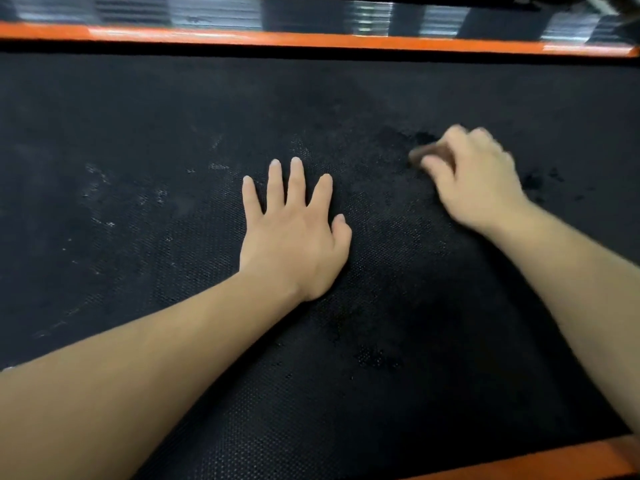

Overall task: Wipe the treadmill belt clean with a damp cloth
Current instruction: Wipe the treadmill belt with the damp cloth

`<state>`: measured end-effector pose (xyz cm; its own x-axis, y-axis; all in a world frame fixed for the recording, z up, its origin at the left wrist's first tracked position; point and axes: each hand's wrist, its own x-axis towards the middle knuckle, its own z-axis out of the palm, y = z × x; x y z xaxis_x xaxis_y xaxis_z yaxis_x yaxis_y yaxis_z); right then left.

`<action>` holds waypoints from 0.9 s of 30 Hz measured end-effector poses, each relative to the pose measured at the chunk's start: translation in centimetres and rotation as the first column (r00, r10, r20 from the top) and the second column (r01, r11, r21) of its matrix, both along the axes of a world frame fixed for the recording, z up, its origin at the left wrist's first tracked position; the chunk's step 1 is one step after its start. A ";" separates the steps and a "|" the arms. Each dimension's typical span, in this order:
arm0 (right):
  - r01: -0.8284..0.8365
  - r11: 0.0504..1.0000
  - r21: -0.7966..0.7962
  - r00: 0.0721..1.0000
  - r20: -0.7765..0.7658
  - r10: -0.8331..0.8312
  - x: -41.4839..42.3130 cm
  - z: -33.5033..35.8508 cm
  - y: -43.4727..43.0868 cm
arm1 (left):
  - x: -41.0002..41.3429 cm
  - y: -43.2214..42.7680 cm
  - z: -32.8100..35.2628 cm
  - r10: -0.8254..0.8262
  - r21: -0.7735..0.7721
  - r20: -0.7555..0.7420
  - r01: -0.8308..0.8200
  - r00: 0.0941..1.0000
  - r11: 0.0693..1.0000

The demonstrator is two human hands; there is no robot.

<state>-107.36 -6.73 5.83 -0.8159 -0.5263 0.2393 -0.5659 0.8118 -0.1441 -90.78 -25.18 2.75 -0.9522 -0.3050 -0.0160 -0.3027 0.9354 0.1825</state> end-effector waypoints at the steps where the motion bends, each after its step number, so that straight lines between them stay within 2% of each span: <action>1: 0.093 0.996 -0.013 0.996 0.006 -0.093 -1.3 0.2 -0.7 | 0.0 0.0 0.0 -0.001 0.000 -0.001 0.001 1.000 1.000; 3: 0.103 0.995 0.005 0.995 0.005 -0.103 -0.8 -0.3 -2.5 | -0.2 0.0 0.0 -0.005 0.002 0.002 0.005 1.000 1.000; 6: -0.130 0.991 -0.013 0.991 0.024 0.131 3.2 -1.1 -3.3 | -0.3 0.0 0.0 -0.006 -0.002 -0.005 0.006 1.000 1.000; 8: -0.165 0.986 -0.007 0.986 0.025 0.165 2.7 -0.9 -2.5 | -0.3 0.0 0.0 0.000 -0.016 -0.015 0.000 1.000 1.000; 9: -0.087 0.996 0.005 0.996 -0.007 0.087 0.9 -0.6 -2.3 | -0.2 0.0 0.1 0.002 -0.018 -0.016 -0.002 1.000 1.000; 11: 0.168 0.986 -0.006 0.986 0.022 -0.167 -3.4 0.3 -2.4 | -0.2 0.1 0.1 0.005 -0.013 -0.017 -0.005 1.000 1.000; 13: 0.253 0.968 0.008 0.965 0.068 -0.253 -4.7 0.7 -3.3 | -0.2 0.1 0.1 0.001 -0.012 -0.018 -0.001 1.000 1.000; 14: 0.213 0.977 0.021 0.974 0.067 -0.214 -4.1 0.5 -4.1 | -0.3 0.2 0.1 -0.002 -0.012 -0.016 0.001 1.000 1.000; 16: 0.018 1.000 -0.005 0.998 0.066 -0.018 -1.1 0.0 -5.3 | -0.3 0.2 0.2 -0.001 -0.024 -0.011 0.001 1.000 1.000; 18: -0.201 0.979 -0.028 0.973 0.115 0.203 1.7 -0.3 -4.8 | -0.2 0.2 0.2 -0.005 -0.030 -0.007 0.004 1.000 1.000; 19: -0.257 0.966 0.000 0.959 0.121 0.256 1.7 -0.2 -4.4 | -0.2 0.1 0.2 -0.006 -0.030 -0.005 0.006 1.000 1.000; 20: -0.245 0.969 0.036 0.966 0.095 0.241 0.6 0.0 -4.2 | -0.2 0.1 0.2 -0.007 -0.030 -0.005 0.007 1.000 1.000; 21: -0.146 0.988 0.047 0.988 0.052 0.144 -1.5 0.1 -4.2 | -0.1 0.1 0.2 -0.006 -0.030 -0.007 0.006 1.000 1.000; 23: 0.170 0.985 0.016 0.983 0.065 -0.170 -5.5 0.8 -4.6 | -0.1 0.1 0.2 -0.006 -0.025 -0.005 0.006 1.000 1.000; 24: 0.266 0.964 0.006 0.960 0.090 -0.265 -6.1 1.0 -5.0 | -0.1 0.1 0.2 -0.008 -0.022 -0.001 0.008 1.000 1.000; 25: 0.273 0.962 0.006 0.959 0.083 -0.273 -5.8 0.7 -5.7 | -0.1 0.1 0.2 -0.012 -0.021 0.001 0.012 1.000 1.000; 27: 0.075 0.997 -0.024 0.995 0.062 -0.074 -2.3 -0.2 -7.5 | -0.1 0.2 0.3 -0.012 -0.024 -0.002 0.011 1.000 1.000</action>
